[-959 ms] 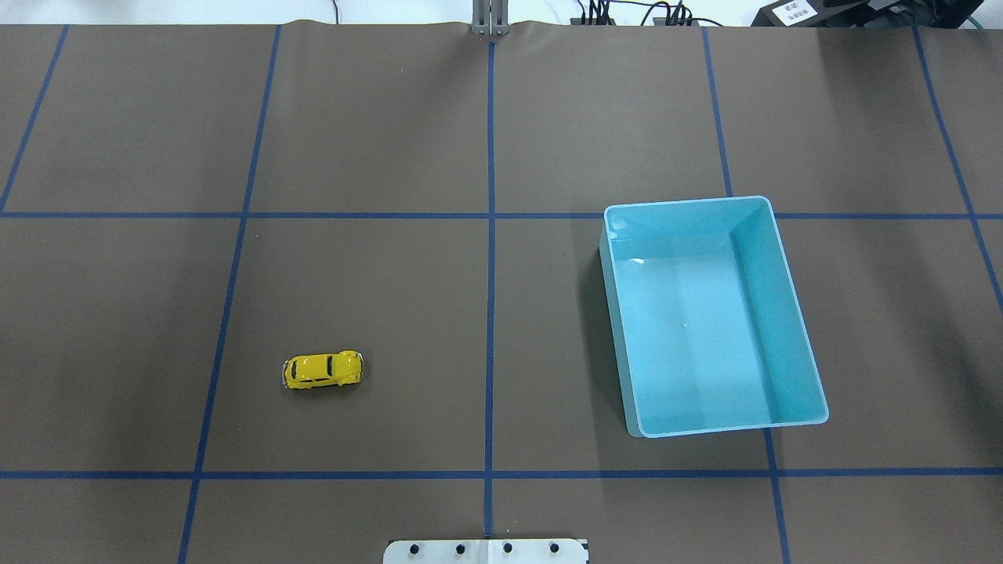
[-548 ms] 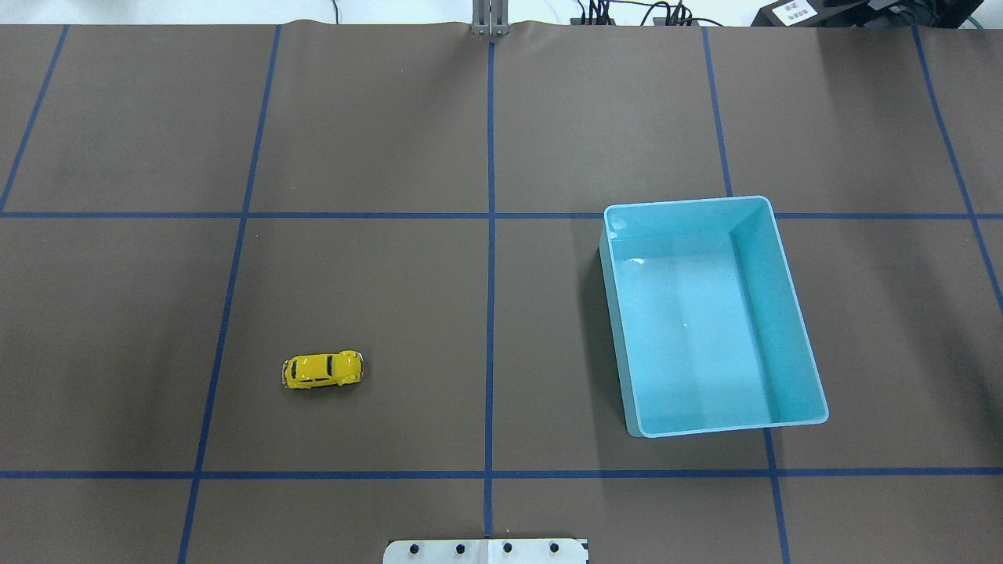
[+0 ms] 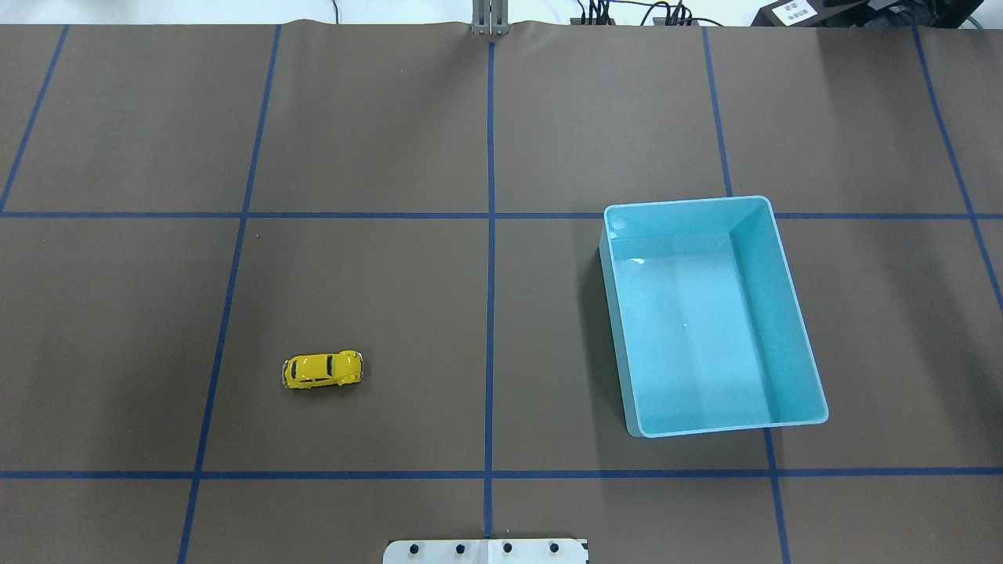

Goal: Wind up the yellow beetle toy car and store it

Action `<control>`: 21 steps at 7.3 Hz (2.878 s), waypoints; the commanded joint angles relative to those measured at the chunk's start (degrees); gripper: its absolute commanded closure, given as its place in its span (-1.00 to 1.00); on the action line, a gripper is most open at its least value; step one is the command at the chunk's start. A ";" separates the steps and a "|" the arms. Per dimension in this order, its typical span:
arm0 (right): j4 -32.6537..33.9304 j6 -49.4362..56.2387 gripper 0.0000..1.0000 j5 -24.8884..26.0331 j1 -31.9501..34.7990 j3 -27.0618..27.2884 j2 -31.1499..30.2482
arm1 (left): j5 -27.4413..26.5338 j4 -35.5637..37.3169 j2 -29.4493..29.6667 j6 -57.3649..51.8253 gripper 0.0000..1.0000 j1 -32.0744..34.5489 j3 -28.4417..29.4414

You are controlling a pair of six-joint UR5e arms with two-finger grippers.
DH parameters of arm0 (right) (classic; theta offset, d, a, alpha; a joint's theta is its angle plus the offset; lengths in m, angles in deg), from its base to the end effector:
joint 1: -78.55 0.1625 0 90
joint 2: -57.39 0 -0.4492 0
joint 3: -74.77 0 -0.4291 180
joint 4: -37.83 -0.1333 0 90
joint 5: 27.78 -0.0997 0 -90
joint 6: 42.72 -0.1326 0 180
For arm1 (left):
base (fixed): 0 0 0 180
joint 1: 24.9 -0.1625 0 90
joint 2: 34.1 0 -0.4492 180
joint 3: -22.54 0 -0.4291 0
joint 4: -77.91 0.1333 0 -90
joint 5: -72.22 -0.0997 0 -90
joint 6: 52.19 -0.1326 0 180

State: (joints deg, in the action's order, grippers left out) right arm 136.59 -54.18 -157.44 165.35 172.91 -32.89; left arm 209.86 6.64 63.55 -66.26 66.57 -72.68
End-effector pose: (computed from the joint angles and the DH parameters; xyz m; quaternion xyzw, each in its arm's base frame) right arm 0.0195 -0.5229 0.6566 -0.0506 -0.3355 0.0704 0.9380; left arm -0.0499 -0.5671 0.6112 0.0082 0.4060 0.0797 0.9104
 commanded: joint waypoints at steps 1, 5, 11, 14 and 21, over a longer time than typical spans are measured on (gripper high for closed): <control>-0.06 0.03 -1.00 -0.07 0.04 -0.06 -0.07 | -0.70 3.67 0.08 2.10 -1.00 -0.84 -6.79; 0.02 -0.14 -1.00 -0.42 -0.05 -0.76 -0.16 | -6.05 3.85 2.70 8.45 -1.00 -17.24 -23.83; 0.03 0.03 -1.00 -0.42 0.04 -1.64 -0.16 | -22.03 4.11 21.75 2.91 -1.00 -53.08 -26.78; -0.06 0.38 -1.00 -0.33 0.04 -1.64 -0.25 | -31.36 3.68 21.35 1.06 -1.00 -65.60 -25.72; -0.06 0.38 -1.00 -0.33 0.04 -1.64 -0.25 | -35.07 -10.65 18.81 0.98 -1.00 -67.74 -13.68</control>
State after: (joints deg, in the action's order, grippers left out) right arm 136.53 -53.79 -157.77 165.31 171.28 -33.14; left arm 174.79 -3.79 82.96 -65.21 -1.17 -86.88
